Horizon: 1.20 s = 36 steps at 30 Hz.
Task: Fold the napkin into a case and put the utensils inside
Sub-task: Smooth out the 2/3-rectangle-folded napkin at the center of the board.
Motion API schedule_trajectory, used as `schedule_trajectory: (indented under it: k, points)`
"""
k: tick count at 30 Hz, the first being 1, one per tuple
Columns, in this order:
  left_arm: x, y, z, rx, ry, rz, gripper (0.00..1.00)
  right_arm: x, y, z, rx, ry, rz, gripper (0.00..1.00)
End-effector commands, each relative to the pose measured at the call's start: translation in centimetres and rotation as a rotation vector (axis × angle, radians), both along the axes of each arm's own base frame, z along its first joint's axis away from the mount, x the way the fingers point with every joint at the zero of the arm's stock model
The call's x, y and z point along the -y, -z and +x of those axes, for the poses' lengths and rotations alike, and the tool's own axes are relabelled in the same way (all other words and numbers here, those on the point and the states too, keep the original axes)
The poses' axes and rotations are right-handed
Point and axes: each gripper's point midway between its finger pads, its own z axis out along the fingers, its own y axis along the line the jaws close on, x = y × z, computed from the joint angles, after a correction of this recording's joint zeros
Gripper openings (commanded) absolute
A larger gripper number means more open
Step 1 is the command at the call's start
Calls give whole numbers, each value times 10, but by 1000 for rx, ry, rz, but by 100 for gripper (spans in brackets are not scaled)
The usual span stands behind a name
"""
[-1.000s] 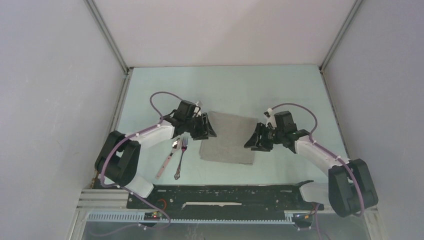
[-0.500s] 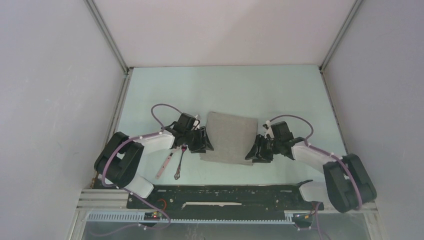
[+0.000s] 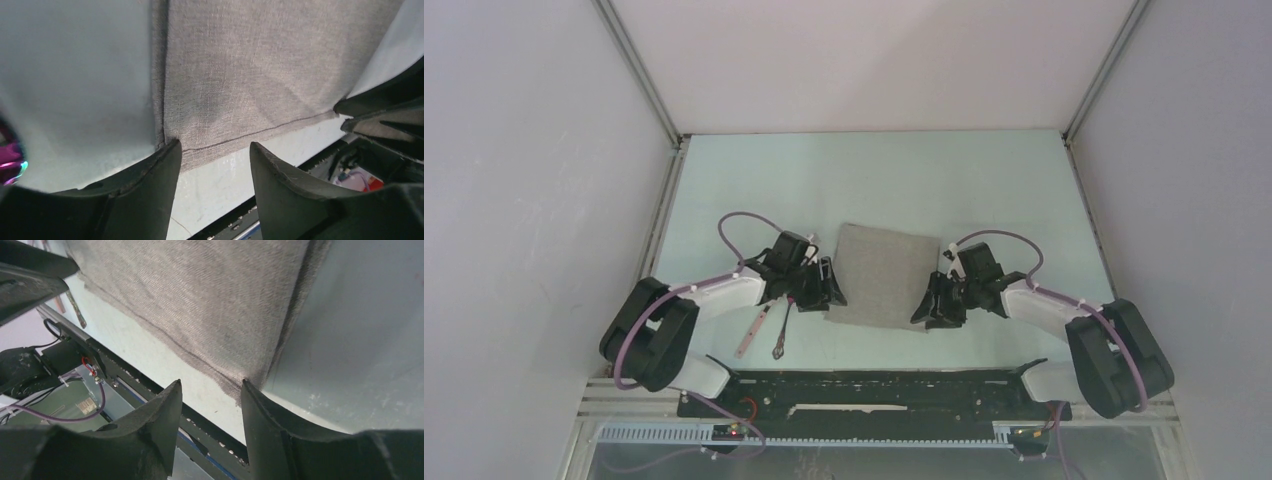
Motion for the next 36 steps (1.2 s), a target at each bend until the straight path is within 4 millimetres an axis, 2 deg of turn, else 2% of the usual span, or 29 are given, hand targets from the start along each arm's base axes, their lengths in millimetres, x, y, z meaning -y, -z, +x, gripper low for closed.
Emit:
schedule_trajectory:
  k: [1,5,9,12,16,20,24,31,33,36]
  points:
    - [-10,34,-15,-57,-1,48,63,9,18,-1,-15,24,-77,55]
    - [-20,37,-21,-44,-9,79,64,32,24,-14,-38,57,-195,55]
    - [-17,11,-20,3,1,42,64,39,5,-19,-2,84,-202,56]
    - [-15,-17,-15,65,7,16,66,37,-7,-22,0,102,-169,57]
    - [-14,-51,-11,136,13,-17,68,30,-2,-22,-43,102,-134,57]
    - [-12,-71,-12,173,20,-49,68,22,6,-15,-74,109,-110,54]
    - [-14,-81,-15,199,20,-64,69,18,12,-11,-86,116,-107,52]
    - [-13,-93,-16,230,22,-94,69,16,26,-7,-120,117,-122,37]
    - [-12,-96,-16,235,24,-100,69,17,28,-5,-127,116,-134,31]
    - [-11,-101,-16,246,31,-115,69,20,31,-3,-137,111,-161,15]
